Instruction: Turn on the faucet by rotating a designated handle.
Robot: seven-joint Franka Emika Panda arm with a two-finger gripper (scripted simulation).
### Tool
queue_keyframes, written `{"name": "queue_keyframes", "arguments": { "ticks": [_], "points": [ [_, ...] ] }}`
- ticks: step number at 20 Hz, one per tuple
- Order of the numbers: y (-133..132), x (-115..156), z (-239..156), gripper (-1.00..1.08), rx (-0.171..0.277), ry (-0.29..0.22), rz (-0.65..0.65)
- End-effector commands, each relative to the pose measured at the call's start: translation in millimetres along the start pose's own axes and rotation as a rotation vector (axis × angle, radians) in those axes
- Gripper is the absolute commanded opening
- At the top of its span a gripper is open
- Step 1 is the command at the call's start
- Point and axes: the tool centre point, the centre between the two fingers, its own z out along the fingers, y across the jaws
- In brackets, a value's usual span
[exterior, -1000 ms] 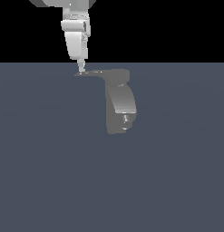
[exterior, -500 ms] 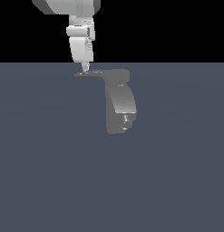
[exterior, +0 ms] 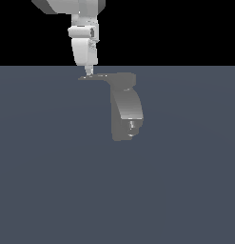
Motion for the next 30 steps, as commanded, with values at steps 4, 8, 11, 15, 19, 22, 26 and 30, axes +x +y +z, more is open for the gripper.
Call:
{"name": "queue_keyframes", "arguments": {
  "ticks": [4,8,11,15,19,22,26,30],
  "points": [
    [14,-1,0,-1.0,0.0,0.0,0.0],
    [24,-1,0,-1.0,0.0,0.0,0.0],
    [32,-2,0,-1.0,0.0,0.0,0.0],
    [43,-2,0,-1.0,0.0,0.0,0.0],
    [54,-3,0,-1.0,0.0,0.0,0.0],
    [63,-3,0,-1.0,0.0,0.0,0.0],
    [75,-4,0,-1.0,0.0,0.0,0.0],
    [87,-4,0,-1.0,0.0,0.0,0.0]
  ]
}}
